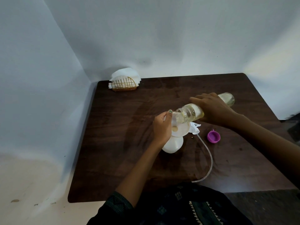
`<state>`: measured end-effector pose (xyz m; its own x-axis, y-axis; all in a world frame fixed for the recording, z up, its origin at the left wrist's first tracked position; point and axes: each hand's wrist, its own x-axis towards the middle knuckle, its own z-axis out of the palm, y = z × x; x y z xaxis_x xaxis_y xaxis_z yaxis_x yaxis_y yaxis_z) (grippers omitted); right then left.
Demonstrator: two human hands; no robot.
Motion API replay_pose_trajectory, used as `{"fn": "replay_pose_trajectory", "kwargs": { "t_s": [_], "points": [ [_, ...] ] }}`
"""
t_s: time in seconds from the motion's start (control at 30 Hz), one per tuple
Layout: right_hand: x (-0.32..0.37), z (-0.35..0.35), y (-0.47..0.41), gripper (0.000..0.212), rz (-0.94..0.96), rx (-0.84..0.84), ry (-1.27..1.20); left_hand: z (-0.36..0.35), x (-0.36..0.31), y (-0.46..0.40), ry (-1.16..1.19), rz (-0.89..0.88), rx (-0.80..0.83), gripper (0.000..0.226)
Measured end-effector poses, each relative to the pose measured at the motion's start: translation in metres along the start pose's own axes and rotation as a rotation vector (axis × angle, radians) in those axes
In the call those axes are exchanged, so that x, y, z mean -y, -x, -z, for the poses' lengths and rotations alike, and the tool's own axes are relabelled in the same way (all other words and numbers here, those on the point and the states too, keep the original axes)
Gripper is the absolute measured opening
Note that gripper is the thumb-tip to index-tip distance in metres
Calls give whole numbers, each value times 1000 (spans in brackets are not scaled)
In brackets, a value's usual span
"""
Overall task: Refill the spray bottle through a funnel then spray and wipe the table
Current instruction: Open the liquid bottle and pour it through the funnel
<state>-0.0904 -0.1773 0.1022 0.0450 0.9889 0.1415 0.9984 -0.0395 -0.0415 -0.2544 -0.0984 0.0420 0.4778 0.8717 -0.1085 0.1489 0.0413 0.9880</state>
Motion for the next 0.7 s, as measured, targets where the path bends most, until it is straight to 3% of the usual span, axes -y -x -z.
{"fn": "replay_pose_trajectory", "kwargs": {
  "t_s": [0.7],
  "points": [
    [-2,0,0,52,10,-5,5,-1,1,-1,-25,-16,5,41]
  ]
}}
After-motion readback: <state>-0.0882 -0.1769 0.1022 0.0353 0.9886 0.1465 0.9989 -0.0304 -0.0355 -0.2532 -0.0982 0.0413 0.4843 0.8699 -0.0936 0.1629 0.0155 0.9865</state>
